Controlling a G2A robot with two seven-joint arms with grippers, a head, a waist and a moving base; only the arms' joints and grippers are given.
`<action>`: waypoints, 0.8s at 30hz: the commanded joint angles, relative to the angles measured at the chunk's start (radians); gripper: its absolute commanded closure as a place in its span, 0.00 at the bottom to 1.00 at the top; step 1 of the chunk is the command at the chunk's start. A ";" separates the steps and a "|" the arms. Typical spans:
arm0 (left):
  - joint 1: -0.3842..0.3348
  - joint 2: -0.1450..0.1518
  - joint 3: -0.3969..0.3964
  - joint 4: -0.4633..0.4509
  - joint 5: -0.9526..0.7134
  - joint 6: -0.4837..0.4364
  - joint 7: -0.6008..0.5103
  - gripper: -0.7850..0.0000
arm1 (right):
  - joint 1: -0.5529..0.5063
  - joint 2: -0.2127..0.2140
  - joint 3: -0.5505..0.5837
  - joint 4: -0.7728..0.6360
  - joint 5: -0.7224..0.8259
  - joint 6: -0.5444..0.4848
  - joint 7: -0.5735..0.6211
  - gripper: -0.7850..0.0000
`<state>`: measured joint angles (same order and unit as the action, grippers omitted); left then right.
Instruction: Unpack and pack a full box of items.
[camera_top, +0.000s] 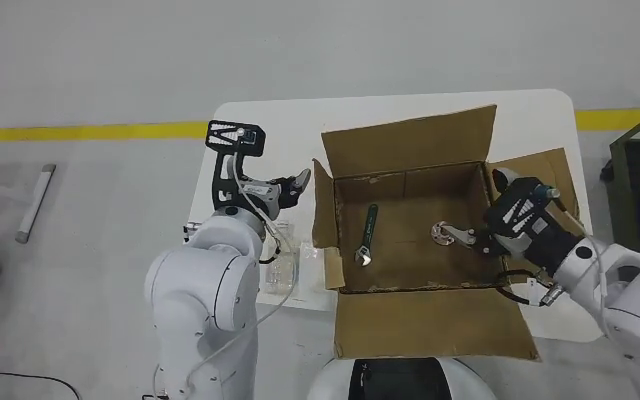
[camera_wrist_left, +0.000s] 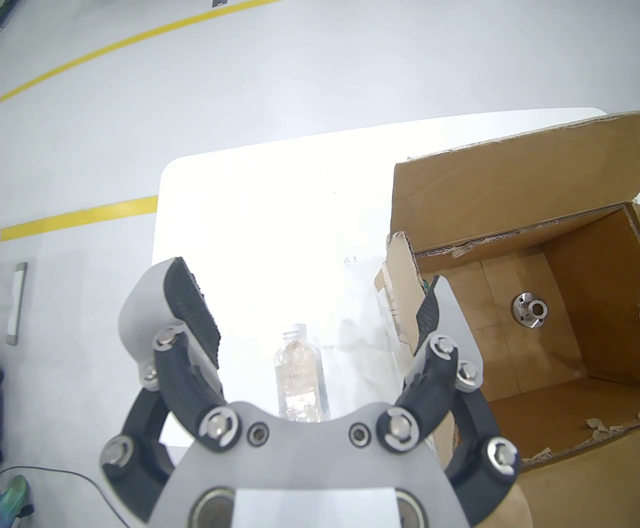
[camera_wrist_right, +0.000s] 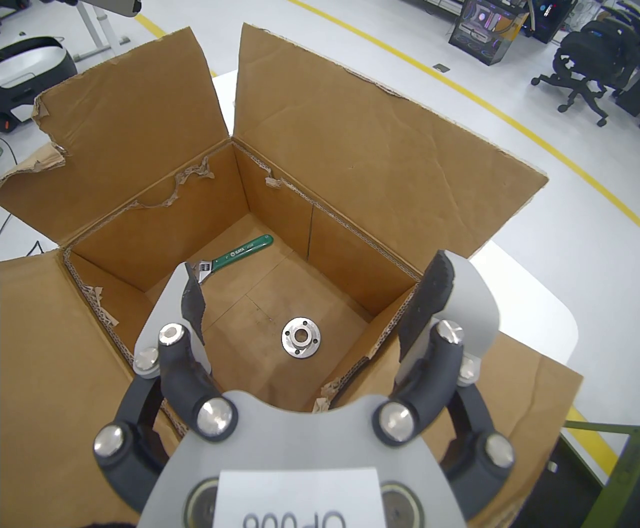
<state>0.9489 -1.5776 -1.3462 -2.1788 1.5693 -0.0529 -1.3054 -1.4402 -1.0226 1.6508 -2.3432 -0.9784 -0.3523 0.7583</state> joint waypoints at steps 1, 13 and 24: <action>0.028 0.003 -0.018 -0.003 0.033 0.013 0.053 0.00 | 0.000 0.000 0.000 0.000 0.000 0.000 0.000 0.00; 0.046 0.009 -0.075 0.014 0.057 0.055 0.103 0.00 | 0.097 -0.001 -0.220 0.045 -0.122 0.048 0.246 0.00; 0.046 0.009 -0.075 0.014 0.057 0.055 0.103 0.00 | 0.324 -0.029 -0.443 0.207 -0.177 0.180 0.439 0.00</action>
<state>0.9948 -1.5687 -1.4208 -2.1646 1.6260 0.0024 -1.2026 -1.1127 -1.0524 1.2054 -2.1340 -1.1551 -0.1706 1.1993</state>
